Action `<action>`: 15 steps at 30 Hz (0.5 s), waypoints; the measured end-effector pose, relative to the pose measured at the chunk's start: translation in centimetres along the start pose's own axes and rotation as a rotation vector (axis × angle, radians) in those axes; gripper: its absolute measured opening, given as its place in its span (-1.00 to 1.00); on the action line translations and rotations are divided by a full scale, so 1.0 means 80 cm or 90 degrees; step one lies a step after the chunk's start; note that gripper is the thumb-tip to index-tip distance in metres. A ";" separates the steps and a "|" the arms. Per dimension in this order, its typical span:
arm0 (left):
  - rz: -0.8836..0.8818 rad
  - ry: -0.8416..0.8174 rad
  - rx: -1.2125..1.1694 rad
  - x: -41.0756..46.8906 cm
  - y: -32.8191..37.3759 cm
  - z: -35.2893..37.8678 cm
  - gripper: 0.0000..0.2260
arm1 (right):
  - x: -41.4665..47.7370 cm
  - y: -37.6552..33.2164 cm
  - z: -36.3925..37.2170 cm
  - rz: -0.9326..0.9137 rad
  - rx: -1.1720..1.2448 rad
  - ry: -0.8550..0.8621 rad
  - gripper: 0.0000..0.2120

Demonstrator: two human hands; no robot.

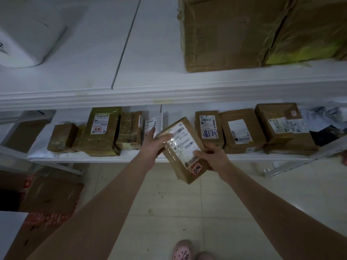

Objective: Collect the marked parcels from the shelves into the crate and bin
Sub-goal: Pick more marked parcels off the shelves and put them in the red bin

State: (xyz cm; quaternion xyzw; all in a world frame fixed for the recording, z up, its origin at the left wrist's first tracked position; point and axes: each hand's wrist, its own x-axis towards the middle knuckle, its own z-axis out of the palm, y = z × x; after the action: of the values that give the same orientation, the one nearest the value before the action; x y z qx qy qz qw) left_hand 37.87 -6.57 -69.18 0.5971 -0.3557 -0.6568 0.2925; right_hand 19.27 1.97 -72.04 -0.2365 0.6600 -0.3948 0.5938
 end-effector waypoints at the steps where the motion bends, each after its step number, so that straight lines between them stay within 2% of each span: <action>1: 0.008 -0.015 -0.026 -0.001 -0.005 0.006 -0.26 | 0.000 0.003 0.005 0.015 0.030 0.001 -0.69; 2: 0.010 -0.030 -0.029 -0.003 -0.012 0.013 -0.27 | -0.001 0.006 0.012 0.029 0.052 0.003 -0.70; 4: 0.027 -0.050 0.052 -0.007 -0.025 0.021 -0.43 | -0.001 0.010 0.024 0.053 0.081 0.023 -0.70; 6: 0.035 -0.058 0.090 -0.010 -0.035 0.022 -0.51 | -0.002 0.014 0.028 0.038 0.091 0.040 -0.66; 8: 0.032 -0.087 0.081 -0.012 -0.042 0.017 -0.44 | 0.001 0.017 0.028 0.017 0.096 0.042 -0.60; 10: 0.027 -0.120 0.082 -0.018 -0.044 0.011 -0.36 | -0.001 0.015 0.027 0.010 0.092 0.041 -0.64; 15: -0.003 -0.166 0.096 -0.031 -0.046 0.004 -0.31 | -0.005 0.004 0.026 -0.020 0.046 0.016 -0.57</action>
State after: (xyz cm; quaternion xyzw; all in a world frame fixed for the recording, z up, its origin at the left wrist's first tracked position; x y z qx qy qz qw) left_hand 38.03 -2.39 -70.74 0.5275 -0.4377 -0.7010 0.1966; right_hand 21.43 2.00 -72.00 -0.2203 0.6489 -0.4306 0.5873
